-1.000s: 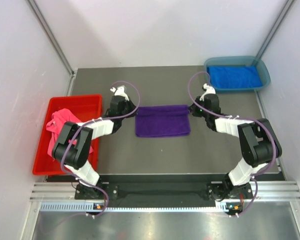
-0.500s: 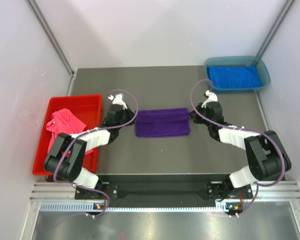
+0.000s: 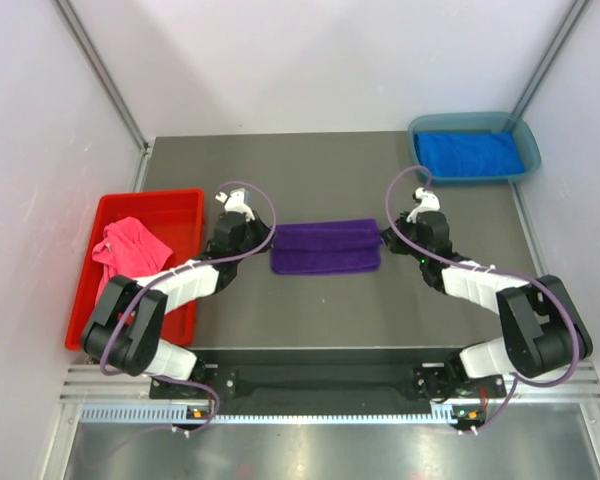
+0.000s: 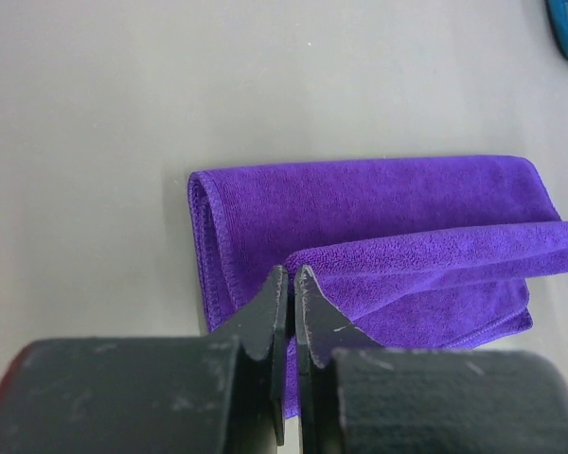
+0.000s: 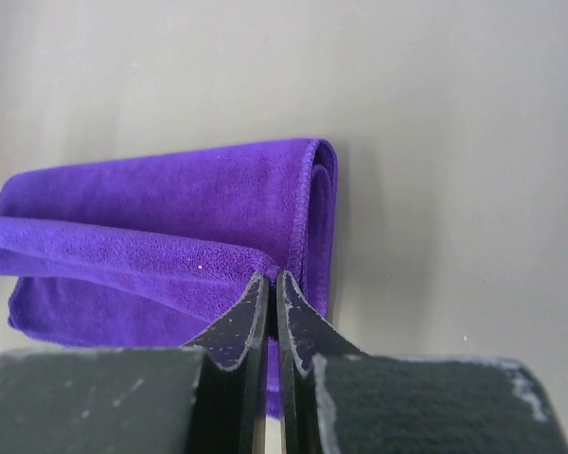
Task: Fold and stack the towels
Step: Fold the towel
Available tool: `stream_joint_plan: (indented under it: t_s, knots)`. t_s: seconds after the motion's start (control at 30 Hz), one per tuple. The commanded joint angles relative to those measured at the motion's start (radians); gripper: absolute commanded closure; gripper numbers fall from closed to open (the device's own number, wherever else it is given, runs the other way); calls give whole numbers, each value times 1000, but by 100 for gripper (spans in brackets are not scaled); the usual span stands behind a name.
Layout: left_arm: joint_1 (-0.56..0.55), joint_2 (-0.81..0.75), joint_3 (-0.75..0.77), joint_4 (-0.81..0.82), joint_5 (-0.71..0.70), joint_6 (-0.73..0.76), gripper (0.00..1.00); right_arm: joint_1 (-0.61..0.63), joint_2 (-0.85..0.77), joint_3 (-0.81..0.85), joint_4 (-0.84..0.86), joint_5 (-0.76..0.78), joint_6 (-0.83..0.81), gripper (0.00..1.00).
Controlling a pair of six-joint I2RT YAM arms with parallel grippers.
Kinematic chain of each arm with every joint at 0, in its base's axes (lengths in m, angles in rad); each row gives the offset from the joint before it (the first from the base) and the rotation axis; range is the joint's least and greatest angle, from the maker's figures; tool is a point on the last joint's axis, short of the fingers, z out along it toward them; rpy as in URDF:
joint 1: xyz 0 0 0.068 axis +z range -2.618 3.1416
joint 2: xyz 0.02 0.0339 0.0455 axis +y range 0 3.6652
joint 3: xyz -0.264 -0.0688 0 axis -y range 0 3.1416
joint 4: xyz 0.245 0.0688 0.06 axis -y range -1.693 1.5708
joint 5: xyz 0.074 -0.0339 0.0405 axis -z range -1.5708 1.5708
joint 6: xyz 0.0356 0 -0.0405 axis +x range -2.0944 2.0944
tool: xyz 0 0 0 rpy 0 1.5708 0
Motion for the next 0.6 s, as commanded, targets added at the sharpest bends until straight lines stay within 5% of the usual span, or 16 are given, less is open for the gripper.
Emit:
stream_joint_plan:
  t_s: [0.0, 0.57]
  knots:
    - [-9, -47, -15, 12, -58, 0, 100, 10, -46, -5, 35, 21, 4, 100]
    - [-47, -110, -99, 18, -102, -22, 100, 24, -105, -82, 44, 34, 30, 100]
